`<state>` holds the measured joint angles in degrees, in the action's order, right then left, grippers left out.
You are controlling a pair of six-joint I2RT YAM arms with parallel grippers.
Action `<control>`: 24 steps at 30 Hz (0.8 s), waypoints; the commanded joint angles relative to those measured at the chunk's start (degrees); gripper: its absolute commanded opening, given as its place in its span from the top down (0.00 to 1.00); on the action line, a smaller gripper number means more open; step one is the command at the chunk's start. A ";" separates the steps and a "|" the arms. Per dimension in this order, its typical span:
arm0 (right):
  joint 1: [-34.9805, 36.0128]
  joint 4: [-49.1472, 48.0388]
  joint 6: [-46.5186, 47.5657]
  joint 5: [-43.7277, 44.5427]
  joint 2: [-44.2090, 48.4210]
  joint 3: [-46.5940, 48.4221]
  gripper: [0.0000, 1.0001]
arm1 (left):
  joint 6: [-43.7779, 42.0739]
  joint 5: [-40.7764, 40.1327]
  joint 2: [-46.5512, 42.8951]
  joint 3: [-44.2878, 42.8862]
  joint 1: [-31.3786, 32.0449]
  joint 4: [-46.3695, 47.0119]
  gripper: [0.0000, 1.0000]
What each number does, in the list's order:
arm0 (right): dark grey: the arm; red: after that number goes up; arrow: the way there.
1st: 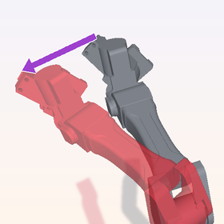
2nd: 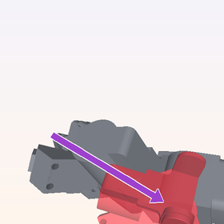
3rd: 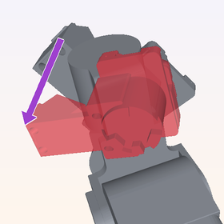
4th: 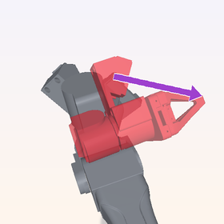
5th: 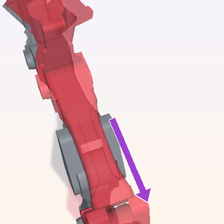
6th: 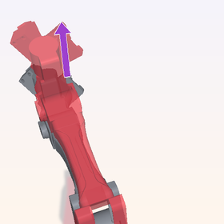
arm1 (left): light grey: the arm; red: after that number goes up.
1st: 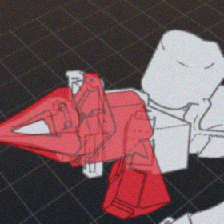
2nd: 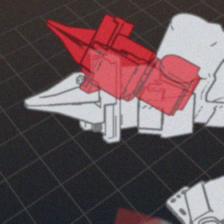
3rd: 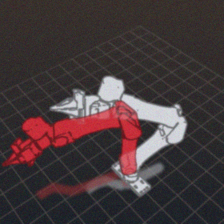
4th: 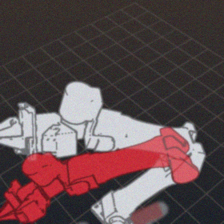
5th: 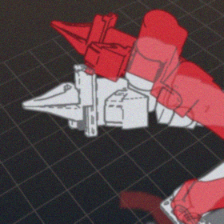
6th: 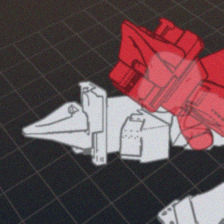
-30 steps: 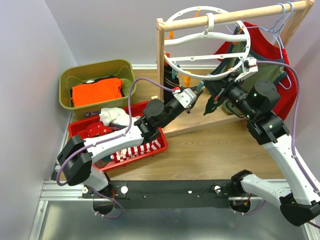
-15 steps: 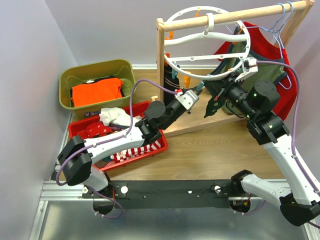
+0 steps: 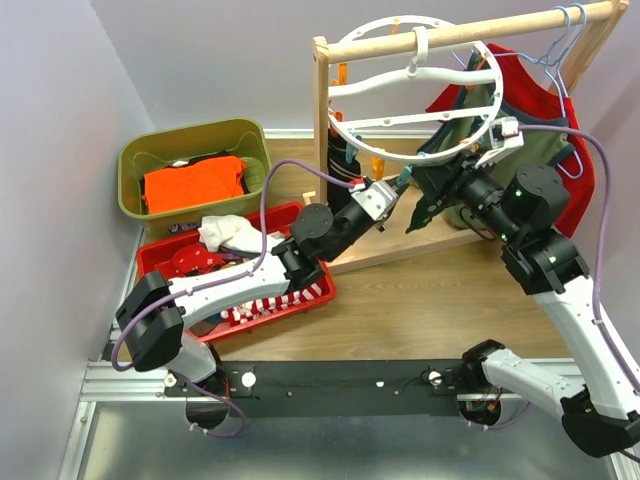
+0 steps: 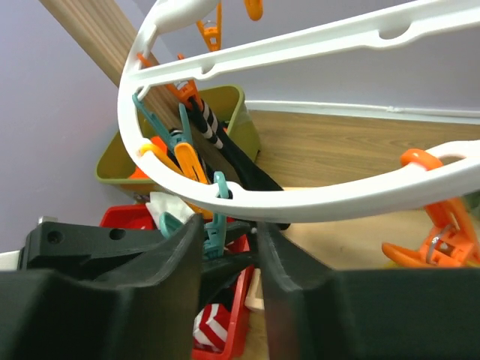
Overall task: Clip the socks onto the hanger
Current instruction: Open the clamp at the hanger.
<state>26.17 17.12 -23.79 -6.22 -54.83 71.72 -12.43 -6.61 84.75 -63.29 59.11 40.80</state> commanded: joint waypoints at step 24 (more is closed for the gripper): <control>-0.16 1.86 5.86 -7.93 -1.25 2.81 0.32 | 7.07 1.78 2.00 -0.35 2.58 1.74 1.00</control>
<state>26.17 22.41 -17.21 -12.88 -55.40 75.35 -5.30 -5.74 85.95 -62.87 59.88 41.52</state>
